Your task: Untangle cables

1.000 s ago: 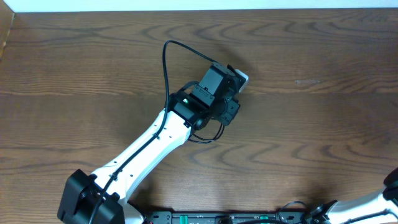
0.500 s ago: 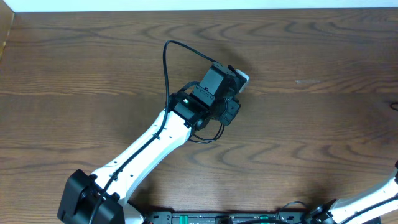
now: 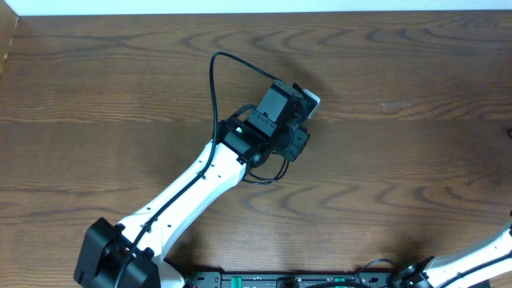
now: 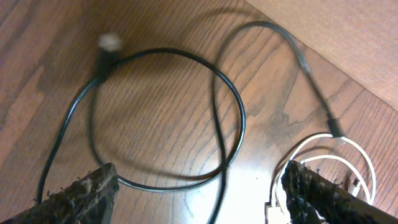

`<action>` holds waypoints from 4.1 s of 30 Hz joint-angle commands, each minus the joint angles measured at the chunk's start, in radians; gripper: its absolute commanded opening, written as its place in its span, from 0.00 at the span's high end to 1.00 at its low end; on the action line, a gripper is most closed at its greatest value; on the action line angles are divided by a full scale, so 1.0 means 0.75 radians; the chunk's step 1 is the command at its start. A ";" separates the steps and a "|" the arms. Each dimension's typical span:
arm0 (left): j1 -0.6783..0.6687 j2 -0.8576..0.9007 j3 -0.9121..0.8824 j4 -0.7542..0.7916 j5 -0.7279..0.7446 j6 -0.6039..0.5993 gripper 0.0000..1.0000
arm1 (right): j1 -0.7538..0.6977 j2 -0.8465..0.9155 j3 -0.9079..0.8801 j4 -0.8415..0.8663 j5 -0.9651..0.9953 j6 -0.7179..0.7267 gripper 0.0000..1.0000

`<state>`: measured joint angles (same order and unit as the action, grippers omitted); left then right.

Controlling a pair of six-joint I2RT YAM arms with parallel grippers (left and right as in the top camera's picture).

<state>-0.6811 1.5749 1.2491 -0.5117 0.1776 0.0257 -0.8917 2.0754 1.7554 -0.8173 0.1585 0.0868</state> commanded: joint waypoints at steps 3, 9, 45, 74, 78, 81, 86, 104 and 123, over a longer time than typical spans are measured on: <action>-0.008 -0.009 -0.005 0.006 -0.003 -0.007 0.76 | -0.014 0.014 0.023 0.001 0.020 0.007 0.19; -0.016 -0.009 -0.005 0.006 -0.004 -0.007 0.76 | -0.014 -0.004 0.023 -0.039 -0.076 0.119 0.08; 0.302 -0.089 -0.005 -0.073 -0.406 -0.181 0.72 | 0.950 -0.566 -0.053 -0.474 -0.241 0.097 0.01; 0.641 -0.087 -0.009 -0.223 -0.151 -0.210 0.68 | 1.633 -0.496 -0.488 -0.060 -0.639 -0.115 0.01; 0.641 -0.087 -0.028 -0.220 -0.147 -0.199 0.67 | 1.691 -0.422 -0.488 -0.048 -0.641 -0.107 0.01; 0.641 -0.087 -0.057 -0.204 -0.073 -0.128 0.66 | 1.741 -0.346 -0.488 -0.023 -0.640 -0.107 0.01; 0.641 -0.087 -0.096 -0.195 0.047 -0.001 0.66 | 1.801 -0.239 -0.488 0.049 -0.639 -0.053 0.01; 0.641 0.037 -0.113 -0.168 0.303 0.161 0.66 | 1.831 -0.097 -0.488 0.129 -0.647 0.020 0.02; 0.641 0.256 -0.119 -0.131 0.312 0.165 0.66 | 1.851 -0.058 -0.493 0.134 -0.639 0.079 0.03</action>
<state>-0.2039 1.7340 1.1725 -0.6159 0.3950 0.1326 0.4816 2.0098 1.3926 -0.7162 -0.3172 0.1303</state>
